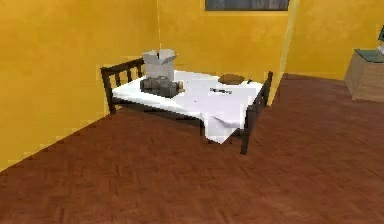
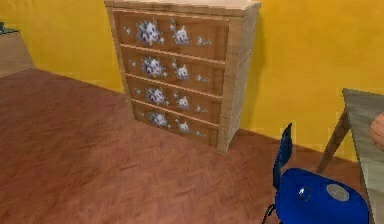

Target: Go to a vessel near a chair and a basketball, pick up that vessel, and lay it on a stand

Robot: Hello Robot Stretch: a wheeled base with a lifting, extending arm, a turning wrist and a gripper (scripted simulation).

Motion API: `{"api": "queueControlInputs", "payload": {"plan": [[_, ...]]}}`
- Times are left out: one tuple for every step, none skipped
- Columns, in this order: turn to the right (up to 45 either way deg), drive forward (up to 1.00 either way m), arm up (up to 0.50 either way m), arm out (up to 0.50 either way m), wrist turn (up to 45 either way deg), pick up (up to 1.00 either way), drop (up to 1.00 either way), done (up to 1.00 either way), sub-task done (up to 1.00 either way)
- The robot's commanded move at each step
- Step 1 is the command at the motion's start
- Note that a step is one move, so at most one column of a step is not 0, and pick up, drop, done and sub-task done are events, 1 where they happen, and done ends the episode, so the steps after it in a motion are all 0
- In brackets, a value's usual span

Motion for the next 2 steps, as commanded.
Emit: {"api": "queueControlInputs", "payload": {"plan": [[0.0, 0.1, 0.0, 0.0, 0.0, 0.0, 0.0, 0.0, 0.0], [45.0, 0.0, 0.0, 0.0, 0.0, 0.0, 0.0, 0.0, 0.0]]}}
